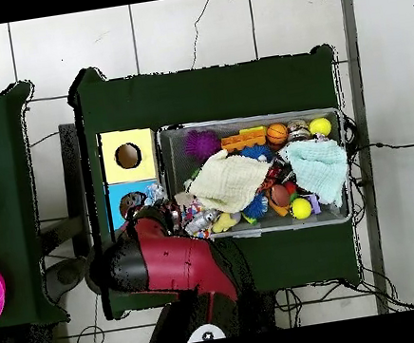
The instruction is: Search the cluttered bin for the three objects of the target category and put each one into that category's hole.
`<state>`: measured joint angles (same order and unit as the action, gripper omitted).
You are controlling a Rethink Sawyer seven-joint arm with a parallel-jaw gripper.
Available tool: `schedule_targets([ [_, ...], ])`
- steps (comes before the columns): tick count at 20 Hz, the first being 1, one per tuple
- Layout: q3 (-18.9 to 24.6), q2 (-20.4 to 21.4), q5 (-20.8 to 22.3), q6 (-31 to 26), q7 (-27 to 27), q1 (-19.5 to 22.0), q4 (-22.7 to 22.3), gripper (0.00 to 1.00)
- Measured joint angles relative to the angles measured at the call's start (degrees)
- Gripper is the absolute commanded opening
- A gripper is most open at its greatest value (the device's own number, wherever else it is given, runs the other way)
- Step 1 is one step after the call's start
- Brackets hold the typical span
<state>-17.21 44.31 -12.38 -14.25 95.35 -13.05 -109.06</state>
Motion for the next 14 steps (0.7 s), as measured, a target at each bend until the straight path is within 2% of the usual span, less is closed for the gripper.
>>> schedule_targets([
  [7,0.01,0.04,-1.98,0.57,0.0,-1.38,-0.7,0.0],
  [14,0.0,0.0,-3.48,4.2,0.0,-2.7,-3.41,0.0],
])
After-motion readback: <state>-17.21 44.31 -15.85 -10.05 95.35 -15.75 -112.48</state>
